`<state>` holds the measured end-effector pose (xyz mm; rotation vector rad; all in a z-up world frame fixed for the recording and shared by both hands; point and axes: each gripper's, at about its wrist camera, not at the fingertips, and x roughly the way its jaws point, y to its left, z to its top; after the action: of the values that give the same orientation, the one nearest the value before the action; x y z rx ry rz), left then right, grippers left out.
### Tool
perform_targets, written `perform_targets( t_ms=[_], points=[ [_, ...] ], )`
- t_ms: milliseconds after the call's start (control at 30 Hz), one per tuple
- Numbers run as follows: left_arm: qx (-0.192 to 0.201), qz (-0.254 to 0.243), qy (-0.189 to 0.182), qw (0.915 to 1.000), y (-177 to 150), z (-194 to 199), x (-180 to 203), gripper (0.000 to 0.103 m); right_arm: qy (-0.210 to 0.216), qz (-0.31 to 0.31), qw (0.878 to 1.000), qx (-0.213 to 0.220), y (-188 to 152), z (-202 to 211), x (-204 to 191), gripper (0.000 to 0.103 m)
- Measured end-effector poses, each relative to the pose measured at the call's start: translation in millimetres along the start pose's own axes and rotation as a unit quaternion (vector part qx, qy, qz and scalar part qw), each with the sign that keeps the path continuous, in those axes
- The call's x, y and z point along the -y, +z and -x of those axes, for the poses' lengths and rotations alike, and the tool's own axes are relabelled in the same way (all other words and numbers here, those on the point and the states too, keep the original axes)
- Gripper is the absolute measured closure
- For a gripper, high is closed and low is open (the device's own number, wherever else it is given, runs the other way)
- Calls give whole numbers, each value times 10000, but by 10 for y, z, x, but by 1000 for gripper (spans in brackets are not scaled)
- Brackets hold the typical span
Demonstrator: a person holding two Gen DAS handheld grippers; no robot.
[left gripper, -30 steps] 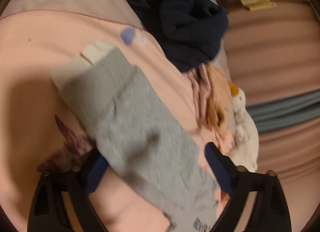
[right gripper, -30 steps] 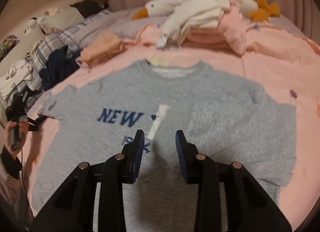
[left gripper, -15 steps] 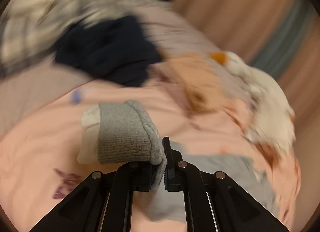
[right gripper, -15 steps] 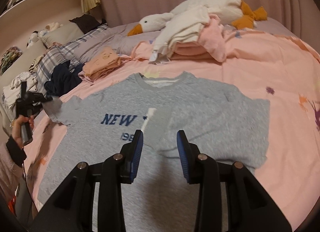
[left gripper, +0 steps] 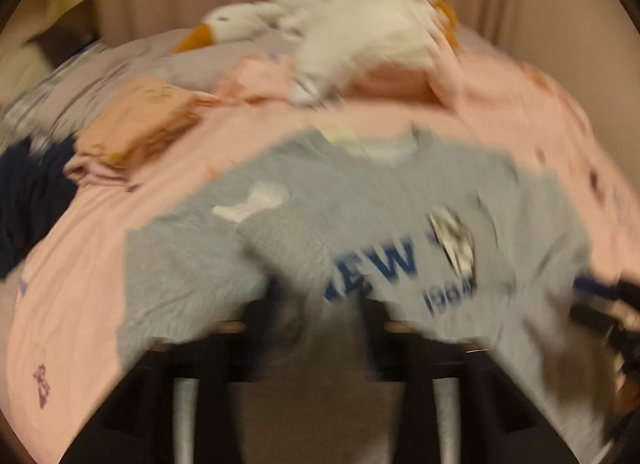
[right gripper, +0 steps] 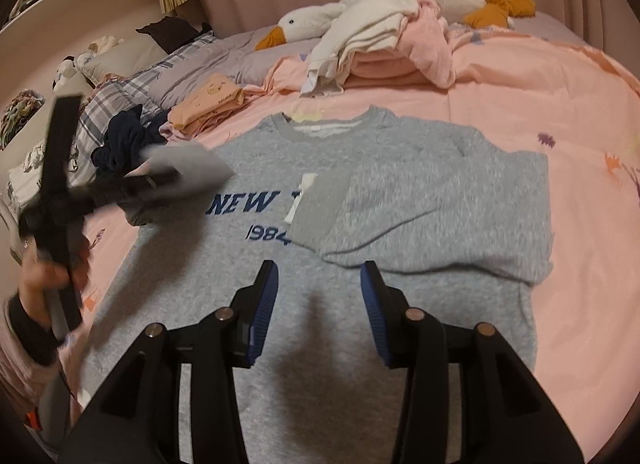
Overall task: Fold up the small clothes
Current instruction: 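Grasp the other sleeve cuff with the left tool and fold it across the chest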
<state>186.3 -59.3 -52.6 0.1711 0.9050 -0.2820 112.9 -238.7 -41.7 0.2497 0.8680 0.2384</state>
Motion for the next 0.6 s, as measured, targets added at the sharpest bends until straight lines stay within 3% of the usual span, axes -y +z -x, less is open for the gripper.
perform_targets(
  t_ms=[33, 67, 200, 300, 400, 600],
  points=[
    [-14, -144, -30, 9999, -63, 9, 71, 25, 14, -23, 10000, -35, -2, -9, -1, 57],
    [-24, -255, -120, 9996, -150, 62, 103, 24, 30, -59, 10000, -63, 4, -17, -2, 57],
    [-353, -322, -309, 9984, -309, 178, 110, 24, 222, -218, 9995, -114, 36, -55, -34, 53],
    [-220, -120, -385, 9989, -407, 372, -33, 24, 530, -431, 9975, -173, 97, -131, -100, 53],
    [-110, 118, -208, 9997, -532, 509, -224, 24, 822, -437, 9952, -298, 171, -269, -260, 50],
    [-65, 594, 5, 9982, -786, 693, -585, 24, 867, -449, 9921, -793, 317, -797, -595, 51]
  ],
)
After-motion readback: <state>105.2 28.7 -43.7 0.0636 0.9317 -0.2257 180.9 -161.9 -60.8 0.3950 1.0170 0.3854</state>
